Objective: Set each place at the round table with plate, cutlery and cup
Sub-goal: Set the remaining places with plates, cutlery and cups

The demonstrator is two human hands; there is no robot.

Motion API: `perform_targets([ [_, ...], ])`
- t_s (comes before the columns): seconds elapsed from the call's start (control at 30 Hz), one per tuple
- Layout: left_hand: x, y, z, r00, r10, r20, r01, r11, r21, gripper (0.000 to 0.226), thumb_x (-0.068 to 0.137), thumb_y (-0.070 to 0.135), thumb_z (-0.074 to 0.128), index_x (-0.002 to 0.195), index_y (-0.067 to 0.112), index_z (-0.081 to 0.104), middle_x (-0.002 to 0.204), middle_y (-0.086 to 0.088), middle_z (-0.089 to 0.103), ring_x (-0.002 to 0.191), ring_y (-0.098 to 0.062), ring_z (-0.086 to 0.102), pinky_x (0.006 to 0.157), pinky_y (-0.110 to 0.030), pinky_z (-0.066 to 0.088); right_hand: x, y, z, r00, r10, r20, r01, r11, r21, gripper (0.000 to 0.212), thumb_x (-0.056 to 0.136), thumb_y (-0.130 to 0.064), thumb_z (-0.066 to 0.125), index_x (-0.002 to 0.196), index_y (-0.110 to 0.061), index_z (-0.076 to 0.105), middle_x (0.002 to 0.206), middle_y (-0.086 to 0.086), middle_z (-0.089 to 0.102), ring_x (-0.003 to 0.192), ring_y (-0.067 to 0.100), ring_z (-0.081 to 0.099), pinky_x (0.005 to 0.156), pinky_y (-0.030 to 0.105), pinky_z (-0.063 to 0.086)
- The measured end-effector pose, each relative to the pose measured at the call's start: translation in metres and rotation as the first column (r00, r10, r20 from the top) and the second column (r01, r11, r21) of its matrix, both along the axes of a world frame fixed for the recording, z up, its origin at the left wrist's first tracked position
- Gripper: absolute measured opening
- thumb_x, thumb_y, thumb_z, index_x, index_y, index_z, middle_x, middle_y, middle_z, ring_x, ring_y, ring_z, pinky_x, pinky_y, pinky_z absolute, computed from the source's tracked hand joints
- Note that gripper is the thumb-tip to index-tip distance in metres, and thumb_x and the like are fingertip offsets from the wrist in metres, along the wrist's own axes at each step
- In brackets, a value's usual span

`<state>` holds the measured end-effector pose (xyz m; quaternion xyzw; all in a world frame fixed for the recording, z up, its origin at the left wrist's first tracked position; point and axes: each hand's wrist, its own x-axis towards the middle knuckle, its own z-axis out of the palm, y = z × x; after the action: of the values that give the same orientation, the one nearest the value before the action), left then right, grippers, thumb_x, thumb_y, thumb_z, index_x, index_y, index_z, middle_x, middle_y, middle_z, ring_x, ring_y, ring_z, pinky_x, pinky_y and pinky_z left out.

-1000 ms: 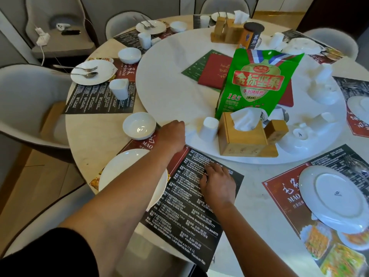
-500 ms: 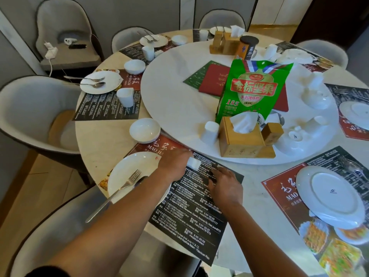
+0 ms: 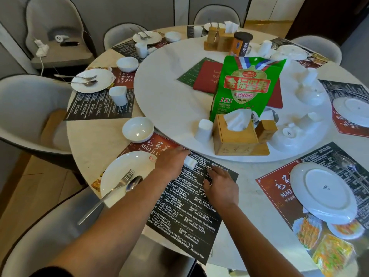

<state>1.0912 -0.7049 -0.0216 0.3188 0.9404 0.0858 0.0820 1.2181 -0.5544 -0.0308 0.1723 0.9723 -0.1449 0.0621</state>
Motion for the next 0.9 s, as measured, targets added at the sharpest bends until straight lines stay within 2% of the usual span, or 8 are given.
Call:
perform_targets([
  [0.07,0.006,-0.001,-0.001,0.998,0.041,-0.039,-0.039,0.999,0.033,0.071,0.079,-0.006,0.065,0.143,0.02,0.047,0.136,-0.001,0.055,0.115,-0.027,0.059,0.087,-0.043,0.055,-0.002,0.001,0.001,1.0,0.003,-0.013,-0.003,1.0,0.014,0.036,0.098,-0.037,0.05,0.132,-0.026,0.059,0.14,-0.006,0.054,0.124,0.02,0.053,0.094,0.036,0.051],
  [0.17,0.021,-0.004,0.0,0.977,0.185,-0.106,-0.181,0.982,0.052,0.057,0.083,0.005,0.066,0.137,0.017,0.05,0.127,-0.004,0.057,0.105,-0.027,0.06,0.08,-0.039,0.054,-0.008,0.002,0.007,0.983,0.034,-0.18,-0.017,0.995,0.098,0.018,0.092,-0.029,0.055,0.1,-0.02,0.069,0.101,0.0,0.068,0.09,0.024,0.065,0.071,0.035,0.052],
  [0.27,0.043,-0.008,-0.003,0.951,0.284,-0.12,-0.286,0.958,0.001,0.04,0.091,0.027,0.065,0.128,0.015,0.057,0.127,-0.005,0.058,0.111,-0.027,0.057,0.093,-0.041,0.05,-0.024,0.002,0.016,0.932,0.17,-0.32,-0.102,0.971,0.218,0.01,0.083,-0.021,0.065,0.088,-0.015,0.069,0.084,0.005,0.065,0.08,0.029,0.062,0.061,0.036,0.05],
  [0.4,0.062,-0.009,-0.01,0.949,0.3,-0.091,-0.309,0.944,-0.114,0.053,0.095,0.05,0.056,0.134,0.015,0.053,0.139,-0.007,0.053,0.134,-0.03,0.041,0.118,-0.053,0.025,-0.069,0.0,0.038,0.905,0.324,-0.277,-0.192,0.89,0.413,0.022,0.07,-0.014,0.076,0.092,-0.015,0.069,0.089,0.008,0.062,0.086,0.031,0.059,0.072,0.04,0.05],
  [0.57,0.057,-0.006,-0.006,0.959,0.263,-0.103,-0.279,0.935,-0.216,0.06,0.096,0.057,0.05,0.137,0.013,0.051,0.142,-0.01,0.051,0.138,-0.032,0.038,0.121,-0.058,0.01,-0.115,-0.005,0.067,0.879,0.469,-0.084,-0.35,0.756,0.553,0.036,0.082,-0.011,0.066,0.118,-0.013,0.063,0.12,0.013,0.056,0.116,0.035,0.051,0.102,0.048,0.039],
  [0.67,0.053,-0.003,-0.002,0.959,0.27,-0.088,-0.284,0.931,-0.228,0.061,0.095,0.057,0.053,0.137,0.013,0.051,0.141,-0.009,0.052,0.137,-0.03,0.04,0.121,-0.057,0.012,-0.137,-0.004,0.078,0.913,0.402,0.066,-0.353,0.7,0.62,0.043,0.096,-0.02,0.052,0.138,-0.015,0.05,0.146,0.016,0.038,0.139,0.039,0.03,0.115,0.055,0.023],
  [0.77,0.051,-0.001,0.0,0.957,0.276,-0.085,-0.289,0.929,-0.234,0.06,0.094,0.057,0.056,0.135,0.013,0.054,0.138,-0.008,0.055,0.135,-0.029,0.044,0.121,-0.057,0.012,-0.154,0.004,0.077,0.919,0.32,0.232,-0.391,0.649,0.653,0.047,0.098,-0.025,0.049,0.145,-0.02,0.044,0.153,0.017,0.03,0.143,0.042,0.025,0.118,0.06,0.015],
  [0.9,0.05,-0.001,0.002,0.956,0.282,-0.077,-0.292,0.931,-0.218,0.06,0.092,0.058,0.058,0.132,0.014,0.056,0.133,-0.006,0.059,0.131,-0.028,0.048,0.121,-0.057,0.012,-0.164,0.014,0.075,0.882,0.353,0.313,-0.471,0.616,0.631,0.038,0.097,-0.022,0.05,0.135,-0.024,0.054,0.134,0.009,0.049,0.124,0.031,0.052,0.103,0.046,0.034],
])
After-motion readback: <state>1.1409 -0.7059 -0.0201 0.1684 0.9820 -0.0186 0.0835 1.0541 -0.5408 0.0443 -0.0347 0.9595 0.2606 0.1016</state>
